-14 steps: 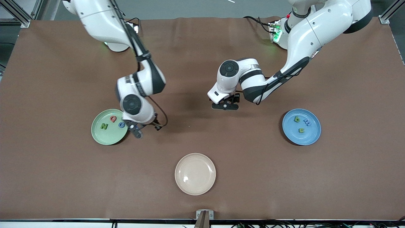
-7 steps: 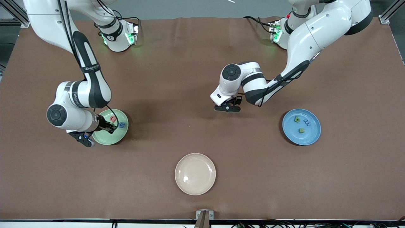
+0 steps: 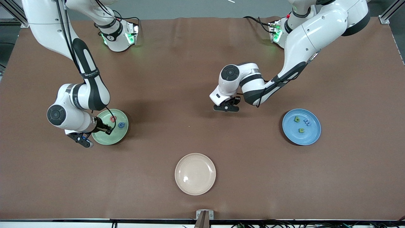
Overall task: Sort upper and lower case letters into plates
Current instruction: 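Place the B in the green plate while the left gripper reaches the x, then carry the blue x into the blue plate with the left gripper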
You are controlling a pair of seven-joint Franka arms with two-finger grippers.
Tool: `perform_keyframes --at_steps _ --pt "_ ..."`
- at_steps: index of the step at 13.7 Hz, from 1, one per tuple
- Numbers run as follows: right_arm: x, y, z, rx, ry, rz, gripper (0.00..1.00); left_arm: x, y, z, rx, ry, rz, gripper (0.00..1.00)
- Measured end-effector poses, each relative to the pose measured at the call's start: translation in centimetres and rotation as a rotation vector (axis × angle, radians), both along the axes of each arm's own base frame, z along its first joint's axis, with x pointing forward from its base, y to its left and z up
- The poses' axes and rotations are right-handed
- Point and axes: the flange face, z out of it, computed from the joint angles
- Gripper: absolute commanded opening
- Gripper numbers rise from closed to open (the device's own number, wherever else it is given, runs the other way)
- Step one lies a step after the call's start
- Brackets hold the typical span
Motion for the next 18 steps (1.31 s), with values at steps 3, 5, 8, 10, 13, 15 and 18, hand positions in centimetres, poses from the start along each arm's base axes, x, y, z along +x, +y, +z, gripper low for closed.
perform_keyframes --at_steps 3,5,8,10,13,15,18 --pt "0.1 -0.1 -1.2 -0.008 -0.013 0.007 0.01 -0.1 -0.1 0.1 -0.001 0.000 -0.002 0.43" --pt "0.1 0.0 -2.1 -0.012 -0.013 0.009 0.02 -0.1 -0.1 0.1 -0.001 -0.001 -0.003 0.35" --pt "0.0 0.0 -2.7 -0.014 -0.005 0.010 0.02 -0.3 -0.3 0.3 -0.005 -0.002 -0.007 0.21" --pt "-0.1 0.0 -2.9 -0.015 -0.003 0.010 0.04 -0.2 -0.3 0.3 -0.006 -0.003 -0.006 0.13" --pt "-0.1 0.0 -3.1 -0.015 -0.001 0.010 0.27 -0.2 -0.3 0.4 -0.006 -0.003 -0.006 0.10" --pt "-0.1 0.0 -3.2 -0.015 -0.001 0.010 1.00 0.2 0.0 0.6 0.000 -0.005 0.001 0.10" --pt "-0.1 0.1 -3.1 -0.015 -0.003 0.012 1.00 2.5 1.6 3.2 0.016 -0.010 0.028 0.10"
